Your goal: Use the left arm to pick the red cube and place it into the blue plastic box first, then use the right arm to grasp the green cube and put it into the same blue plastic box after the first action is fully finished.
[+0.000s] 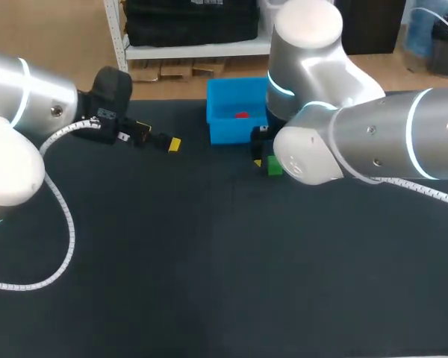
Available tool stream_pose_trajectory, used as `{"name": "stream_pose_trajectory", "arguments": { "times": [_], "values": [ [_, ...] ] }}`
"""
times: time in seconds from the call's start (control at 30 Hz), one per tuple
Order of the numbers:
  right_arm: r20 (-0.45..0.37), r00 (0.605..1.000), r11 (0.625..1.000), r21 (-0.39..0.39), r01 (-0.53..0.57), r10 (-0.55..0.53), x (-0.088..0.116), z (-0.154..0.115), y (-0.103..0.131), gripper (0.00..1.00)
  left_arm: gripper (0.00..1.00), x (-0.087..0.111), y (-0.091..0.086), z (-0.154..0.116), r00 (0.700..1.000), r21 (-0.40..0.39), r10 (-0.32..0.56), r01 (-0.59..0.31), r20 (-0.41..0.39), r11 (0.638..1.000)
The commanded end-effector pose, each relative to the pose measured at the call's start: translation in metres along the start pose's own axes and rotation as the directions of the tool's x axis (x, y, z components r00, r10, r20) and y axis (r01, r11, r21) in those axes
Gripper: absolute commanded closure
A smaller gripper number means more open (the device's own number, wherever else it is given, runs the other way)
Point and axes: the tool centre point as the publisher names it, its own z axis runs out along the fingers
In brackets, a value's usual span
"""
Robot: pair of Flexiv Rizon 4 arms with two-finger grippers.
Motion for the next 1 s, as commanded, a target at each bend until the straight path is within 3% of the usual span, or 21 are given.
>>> {"name": "stream_pose_trajectory", "arguments": {
  "times": [0.03,0.3,0.37,0.4,0.47,0.5,1.0],
  "values": [
    [-0.002,1.000,1.000,-0.002,0.004,-0.004,0.0045,-0.0010,0.0008,0.00,0.00,0.0019,0.0008,-0.0004,1.000,0.004,0.002,-0.002,0.009,1.000],
    [-0.013,1.000,1.000,-0.001,0.020,-0.020,0.0083,0.0008,0.0089,0.00,0.00,0.0019,0.0008,-0.0004,1.000,0.004,0.002,-0.002,0.009,1.000],
    [-0.013,1.000,1.000,0.001,0.021,-0.021,0.0084,0.0012,0.0097,0.29,0.00,0.0019,0.0008,-0.0004,1.000,0.004,0.002,-0.002,0.009,1.000],
    [-0.014,1.000,1.000,0.001,0.021,-0.021,0.0084,0.0013,0.0099,0.54,0.00,0.0019,0.0008,-0.0004,1.000,0.004,0.002,-0.002,0.009,1.000],
    [-0.014,1.000,1.000,0.002,0.018,-0.018,0.0082,0.0018,0.0103,0.90,0.00,0.0019,0.0008,-0.0004,1.000,0.004,0.002,-0.002,0.009,1.000],
    [-0.014,1.000,1.000,0.002,0.017,-0.017,0.0081,0.0022,0.0104,1.00,0.00,0.0019,0.0008,-0.0004,1.000,0.004,0.002,-0.002,0.009,1.000],
    [-0.019,1.000,1.000,0.001,0.005,-0.005,0.0070,0.0058,0.0072,1.00,0.00,0.0019,0.0008,-0.0004,1.000,0.004,0.002,-0.002,0.009,1.000]
  ]
}}
